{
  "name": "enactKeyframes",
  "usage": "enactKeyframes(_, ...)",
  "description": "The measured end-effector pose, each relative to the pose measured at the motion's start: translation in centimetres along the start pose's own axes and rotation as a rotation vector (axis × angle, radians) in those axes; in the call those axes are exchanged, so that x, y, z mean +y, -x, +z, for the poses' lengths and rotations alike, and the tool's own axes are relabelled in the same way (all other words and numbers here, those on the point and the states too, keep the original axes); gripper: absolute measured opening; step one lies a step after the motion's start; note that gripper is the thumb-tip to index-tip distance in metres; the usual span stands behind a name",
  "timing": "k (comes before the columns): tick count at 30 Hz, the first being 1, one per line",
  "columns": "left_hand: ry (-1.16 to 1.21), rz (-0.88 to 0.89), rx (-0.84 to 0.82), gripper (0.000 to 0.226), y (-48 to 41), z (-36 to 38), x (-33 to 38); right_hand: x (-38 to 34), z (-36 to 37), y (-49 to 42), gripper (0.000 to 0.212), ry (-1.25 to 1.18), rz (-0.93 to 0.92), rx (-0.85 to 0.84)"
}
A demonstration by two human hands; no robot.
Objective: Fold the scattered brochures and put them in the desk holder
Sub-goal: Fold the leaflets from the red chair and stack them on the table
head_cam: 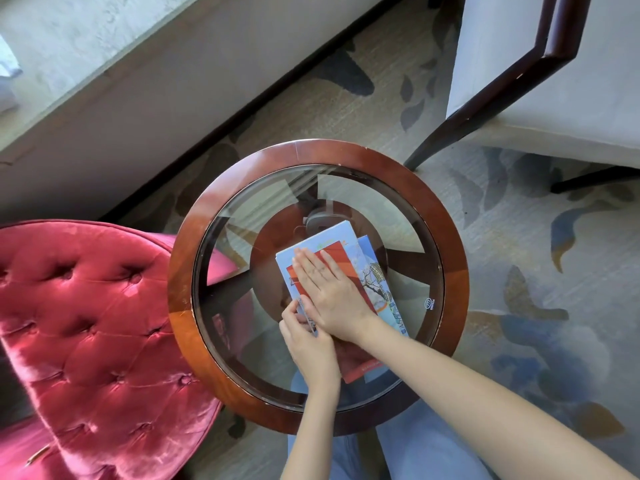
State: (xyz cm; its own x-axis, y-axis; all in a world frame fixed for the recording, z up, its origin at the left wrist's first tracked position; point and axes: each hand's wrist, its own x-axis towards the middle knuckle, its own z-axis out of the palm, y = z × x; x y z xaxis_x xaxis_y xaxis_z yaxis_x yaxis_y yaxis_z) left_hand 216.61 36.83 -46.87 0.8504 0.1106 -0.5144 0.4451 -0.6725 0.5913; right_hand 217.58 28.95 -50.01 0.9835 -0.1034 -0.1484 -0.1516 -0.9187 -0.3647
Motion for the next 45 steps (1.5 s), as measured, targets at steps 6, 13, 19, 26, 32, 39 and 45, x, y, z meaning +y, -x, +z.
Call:
enactKeyframes(6,-0.036,0.092,0.005,0.02,-1.0,0.1,-1.4,1.0,1.7,-0.2,0.056,0.058,-0.067,-0.026)
enactKeyframes(13,-0.035,0.084,0.012,0.019,-0.8,0.3,-1.5,0.9,1.5,-0.2,0.056,0.052,-0.066,-0.023)
enactKeyframes(19,-0.047,0.066,-0.02,0.037,0.0,-0.2,-0.4,1.5,-1.1,0.9,0.047,-0.251,0.253,0.218)
enactKeyframes(26,-0.059,-0.041,0.018,0.046,1.3,0.5,0.4,1.5,-2.3,6.0,0.052,-0.396,0.925,0.158)
enactKeyframes(32,-0.013,-0.109,0.013,0.061,1.7,0.6,0.8,-0.5,-2.6,5.2,0.055,-0.573,1.013,0.184)
enactKeyframes(39,0.123,-0.268,-0.043,0.069,0.9,0.0,0.6,0.1,-3.1,5.5,0.042,-0.608,1.143,0.162)
enactKeyframes(45,0.144,-0.237,-0.218,0.032,0.2,-0.9,0.0,1.5,-2.8,7.2,0.045,-0.703,1.148,0.042)
